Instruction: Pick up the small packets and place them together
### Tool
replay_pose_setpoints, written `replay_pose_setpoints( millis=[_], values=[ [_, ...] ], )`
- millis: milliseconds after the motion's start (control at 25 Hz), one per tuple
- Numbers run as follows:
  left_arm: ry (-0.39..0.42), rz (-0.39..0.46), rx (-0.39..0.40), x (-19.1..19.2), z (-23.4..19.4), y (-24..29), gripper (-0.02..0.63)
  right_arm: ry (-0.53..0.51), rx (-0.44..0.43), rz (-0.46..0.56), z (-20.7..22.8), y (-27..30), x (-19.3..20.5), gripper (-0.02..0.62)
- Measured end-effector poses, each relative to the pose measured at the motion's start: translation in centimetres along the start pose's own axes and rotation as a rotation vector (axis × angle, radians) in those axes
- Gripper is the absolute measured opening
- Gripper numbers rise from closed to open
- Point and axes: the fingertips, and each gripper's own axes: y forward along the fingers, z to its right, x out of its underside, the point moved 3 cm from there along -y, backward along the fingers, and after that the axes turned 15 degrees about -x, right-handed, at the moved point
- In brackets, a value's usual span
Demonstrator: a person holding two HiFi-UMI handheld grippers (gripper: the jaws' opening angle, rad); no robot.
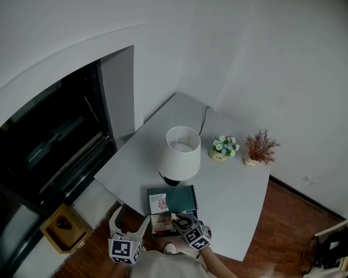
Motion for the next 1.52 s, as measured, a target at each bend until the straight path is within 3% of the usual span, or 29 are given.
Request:
replay_pose_setpoints(
  millis=[120,240,400,760,880,1000,1040,1080,1160,1280,1440,1520],
  values=[
    [0.004,-0.001,0.006,-0.1,0.1,0.1,0.368,0.013,0.028,0.152,0.0,-1.7,-2.7,0.12],
    [0.002,-0.004,0.01,0.0,0.1,0.1,0.368,0.018,0.078,0.178,1.3,-3.1,-4.0,0.12],
    [0.007,-0.005,0.013,0.0,0.1,0.2,0.368,0.04,0.1,0.106,5.3,-2.8,-2.8,0.12],
    [0.005,-0.01,0.003,0.1,-0.1,-0.1,0.368,0.063,0.058,-0.118,11.5,2.9,1.9,0.133],
    [0.005,-0.011,-0.005,0.1,-0.3,-0.2,0.368,0.089,0.068,-0.134,11.9,3.1,2.2,0.141],
    [0.003,-0.015,-0.008,0.2,-0.5,-0.2,0.368,0.051,0.082,-0.103,11.6,2.7,1.4,0.147],
    [0.004,-0.016,-0.005,0.2,-0.4,-0.1,0.368,0.037,0.088,-0.087,11.6,2.5,1.0,0.184],
    [0.006,-0.016,-0.001,0.2,-0.4,0.0,0.368,0.026,0.091,-0.074,11.5,2.3,0.7,0.286],
    [0.005,-0.019,0.006,0.4,-0.1,0.1,0.368,0.011,0.101,-0.052,11.3,1.7,0.0,0.307],
    [0.006,-0.017,0.021,0.2,0.6,0.3,0.368,0.035,0.154,0.109,10.9,-1.2,-2.9,0.308],
    [0.011,0.008,0.042,-0.8,1.1,0.7,0.368,0.149,0.233,0.577,9.3,-8.6,-8.6,0.307],
    [0.016,0.026,0.051,-1.6,1.3,1.0,0.367,0.192,0.268,0.741,8.3,-12.0,-10.3,0.307]
  ],
)
